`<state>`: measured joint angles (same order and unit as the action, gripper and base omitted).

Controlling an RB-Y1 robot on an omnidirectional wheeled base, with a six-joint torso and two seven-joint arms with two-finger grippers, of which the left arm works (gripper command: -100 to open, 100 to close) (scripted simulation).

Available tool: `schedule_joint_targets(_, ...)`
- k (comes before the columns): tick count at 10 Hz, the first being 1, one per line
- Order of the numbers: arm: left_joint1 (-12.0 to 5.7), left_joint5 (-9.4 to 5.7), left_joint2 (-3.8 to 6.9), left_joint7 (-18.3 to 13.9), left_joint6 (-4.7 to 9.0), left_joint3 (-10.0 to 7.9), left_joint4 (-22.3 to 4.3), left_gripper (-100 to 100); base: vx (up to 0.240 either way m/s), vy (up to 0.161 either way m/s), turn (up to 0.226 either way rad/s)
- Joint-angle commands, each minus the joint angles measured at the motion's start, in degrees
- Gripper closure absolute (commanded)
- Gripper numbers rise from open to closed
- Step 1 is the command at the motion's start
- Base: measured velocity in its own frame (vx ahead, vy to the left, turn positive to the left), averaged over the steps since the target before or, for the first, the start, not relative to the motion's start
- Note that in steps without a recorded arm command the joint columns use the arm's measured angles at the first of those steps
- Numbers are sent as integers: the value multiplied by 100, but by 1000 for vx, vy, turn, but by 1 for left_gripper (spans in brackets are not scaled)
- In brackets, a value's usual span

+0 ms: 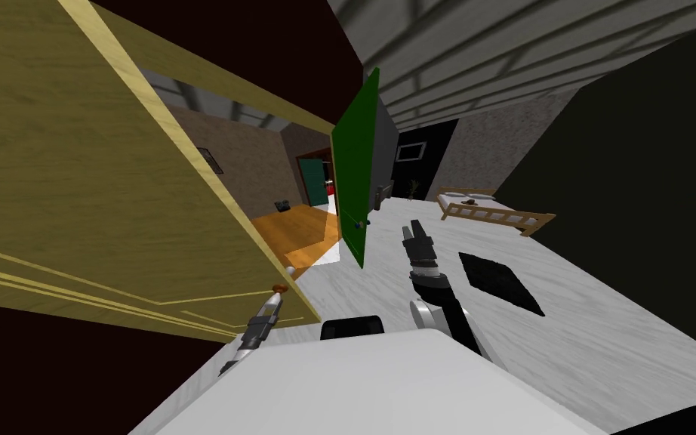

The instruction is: Pull the door open

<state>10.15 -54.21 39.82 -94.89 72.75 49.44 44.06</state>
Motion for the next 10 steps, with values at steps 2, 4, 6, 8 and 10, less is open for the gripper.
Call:
schedule_joint_targets(2, 11, 46, 59, -108, 171, 133, -76, 100, -222, 67, -146)
schedule_joint_targets(4, 21, 83, 94, -174, 280, 234, -125, 100, -220, 78, -130)
schedule_joint_targets(6, 37, 94, 85, -160, 252, 260, -115, 100, -131, 42, -61)
schedule_joint_targets(8, 35, 122, 82, -233, 339, 318, -212, 100, -173, 49, -169)
schedule_joint_targets(10, 23, 140, 85, -291, 414, 354, -292, 100, -210, 50, -152)
